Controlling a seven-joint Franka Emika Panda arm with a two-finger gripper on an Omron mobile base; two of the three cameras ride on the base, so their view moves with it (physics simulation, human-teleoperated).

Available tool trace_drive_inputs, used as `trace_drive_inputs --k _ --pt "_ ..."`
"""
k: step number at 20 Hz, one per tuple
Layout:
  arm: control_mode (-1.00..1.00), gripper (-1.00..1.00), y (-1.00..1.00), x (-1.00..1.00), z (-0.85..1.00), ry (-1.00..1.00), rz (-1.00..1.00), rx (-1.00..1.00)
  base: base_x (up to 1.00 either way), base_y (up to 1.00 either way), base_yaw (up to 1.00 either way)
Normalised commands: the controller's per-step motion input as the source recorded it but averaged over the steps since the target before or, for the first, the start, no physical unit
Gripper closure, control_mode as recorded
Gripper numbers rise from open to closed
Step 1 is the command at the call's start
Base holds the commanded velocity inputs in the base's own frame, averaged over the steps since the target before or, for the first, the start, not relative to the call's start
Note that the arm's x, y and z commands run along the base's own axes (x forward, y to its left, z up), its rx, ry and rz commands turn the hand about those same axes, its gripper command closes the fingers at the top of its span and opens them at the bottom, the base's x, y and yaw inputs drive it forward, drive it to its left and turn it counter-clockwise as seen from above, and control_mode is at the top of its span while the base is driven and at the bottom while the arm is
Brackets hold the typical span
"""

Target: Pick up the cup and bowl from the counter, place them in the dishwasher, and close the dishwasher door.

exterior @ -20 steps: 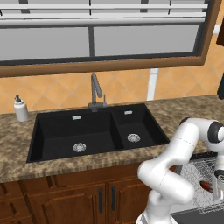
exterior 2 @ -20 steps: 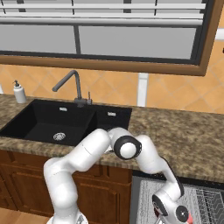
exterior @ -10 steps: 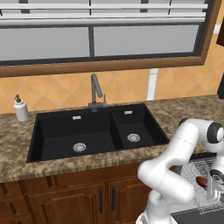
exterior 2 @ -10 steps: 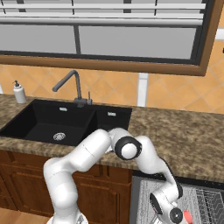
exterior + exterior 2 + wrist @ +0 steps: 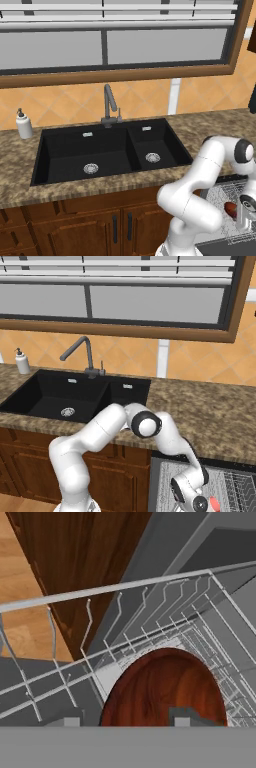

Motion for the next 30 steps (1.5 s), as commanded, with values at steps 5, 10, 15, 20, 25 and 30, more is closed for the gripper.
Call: trace_drive_inputs --k 5,10,15,20,25,30 --pt "-1.0 -1.0 -0.08 -0.19 0.71 -0.03 0.0 0.0 0.0 0.0 0.0" --pt "-1.0 -1.0 -0.43 -0.27 1.0 0.0 0.0 0.06 0.0 0.0 0.0" --pt "-1.0 -1.0 -0.83 -0.16 0.92 0.15 -0.13 0.11 0.0 0.0 0.0" --pt "-1.0 -1.0 -0.53 -0.11 0.35 0.09 -0.27 0.03 0.0 0.0 0.0" --pt "-1.0 -1.0 -0.84 0.21 0.0 0.05 -0.28 0.09 0.0 0.0 0.0" --pt "-1.0 -1.0 -0.32 0.01 0.11 -0.06 -0.24 0.15 0.0 0.0 0.0"
